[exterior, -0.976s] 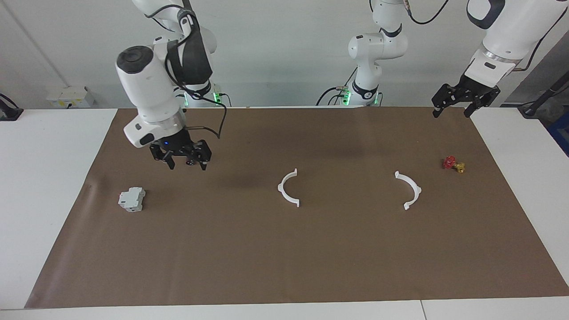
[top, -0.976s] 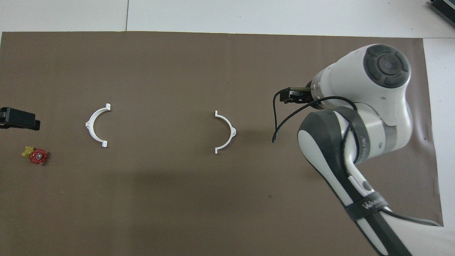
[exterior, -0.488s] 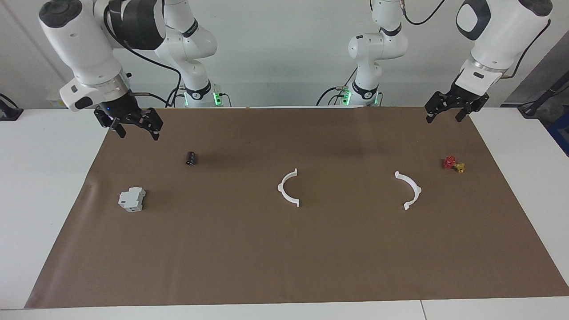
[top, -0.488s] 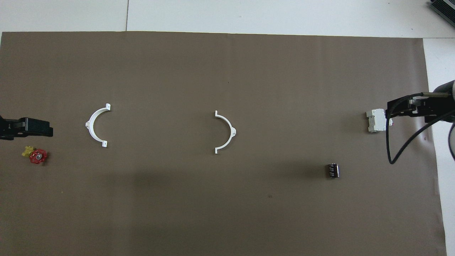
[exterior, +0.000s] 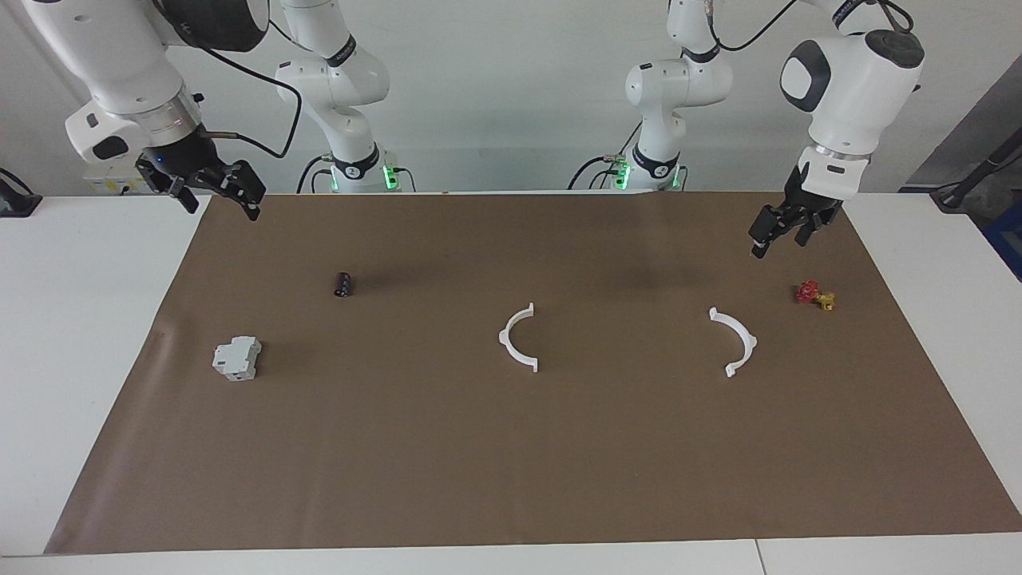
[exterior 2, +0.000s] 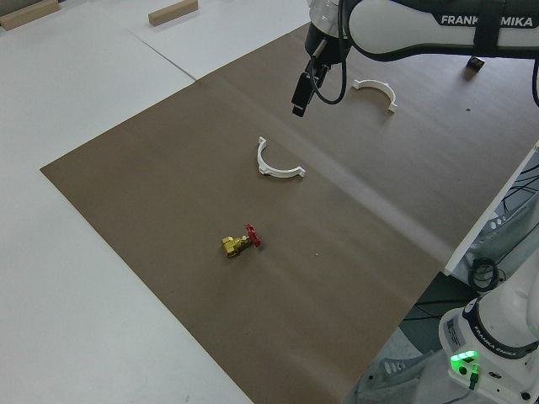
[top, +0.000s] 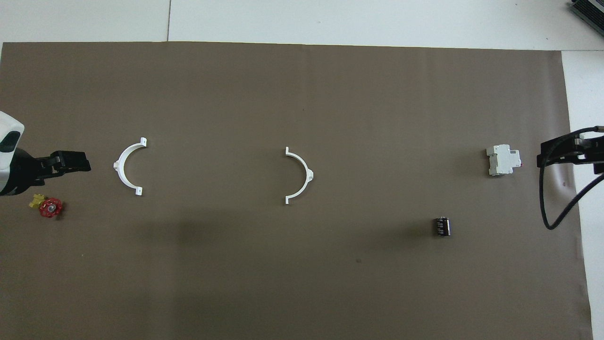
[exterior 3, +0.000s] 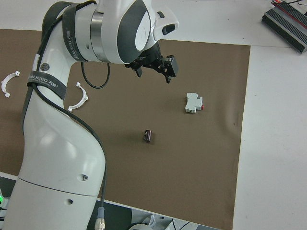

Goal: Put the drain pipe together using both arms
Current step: 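Reach the left gripper to the other white clamp half, then grasp the clamp half with the left gripper and lift it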

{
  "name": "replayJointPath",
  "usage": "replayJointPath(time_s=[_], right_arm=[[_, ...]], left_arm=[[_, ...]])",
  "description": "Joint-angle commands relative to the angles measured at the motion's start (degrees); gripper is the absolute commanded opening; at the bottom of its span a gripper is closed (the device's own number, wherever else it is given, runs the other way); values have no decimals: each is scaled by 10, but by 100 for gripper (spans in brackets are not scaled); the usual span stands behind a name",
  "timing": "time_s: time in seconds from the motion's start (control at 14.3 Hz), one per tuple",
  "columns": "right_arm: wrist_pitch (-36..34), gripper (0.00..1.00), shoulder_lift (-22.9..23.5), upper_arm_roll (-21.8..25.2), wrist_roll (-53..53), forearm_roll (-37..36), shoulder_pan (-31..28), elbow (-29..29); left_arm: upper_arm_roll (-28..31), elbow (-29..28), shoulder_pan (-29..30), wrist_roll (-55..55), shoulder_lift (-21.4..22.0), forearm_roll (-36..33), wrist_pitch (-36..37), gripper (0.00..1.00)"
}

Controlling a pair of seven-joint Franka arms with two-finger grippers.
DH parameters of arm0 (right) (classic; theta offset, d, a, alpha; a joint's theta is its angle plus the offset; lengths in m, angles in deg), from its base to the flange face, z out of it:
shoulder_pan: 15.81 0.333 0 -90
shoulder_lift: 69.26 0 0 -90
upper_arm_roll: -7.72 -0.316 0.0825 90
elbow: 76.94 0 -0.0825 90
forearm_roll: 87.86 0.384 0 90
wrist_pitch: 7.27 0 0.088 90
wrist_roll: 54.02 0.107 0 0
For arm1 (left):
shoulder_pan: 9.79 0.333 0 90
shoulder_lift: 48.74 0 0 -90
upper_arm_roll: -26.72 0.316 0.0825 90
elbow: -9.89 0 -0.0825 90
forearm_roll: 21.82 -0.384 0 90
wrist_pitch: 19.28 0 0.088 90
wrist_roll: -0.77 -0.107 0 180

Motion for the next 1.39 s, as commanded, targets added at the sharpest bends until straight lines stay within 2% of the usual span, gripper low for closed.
replayJointPath(time_s=[0.0, 0.28, 0.49, 0.7, 0.91, 1.32], right_arm=[[-3, 100, -9, -10, -11, -5, -9, 7], [-7, 100, -9, -11, -25, -6, -10, 8], [-9, 100, -10, -10, -29, -8, -10, 6], [-8, 100, -11, -10, -36, -8, -11, 10], [-3, 100, -16, -10, -49, -14, -10, 21], [-6, 100, -18, -9, -49, -8, -13, 21]], left_arm=[[2, -32, -12, 11, -4, -11, -40, 100], [4, -58, -10, 12, -45, -11, -95, 100], [5, -69, -5, 10, -51, -11, -106, 100], [5, -100, -7, 12, -72, -11, -183, 100], [5, -102, -4, 14, -73, -11, -190, 100], [5, -108, 13, 18, -106, -10, -225, 100]])
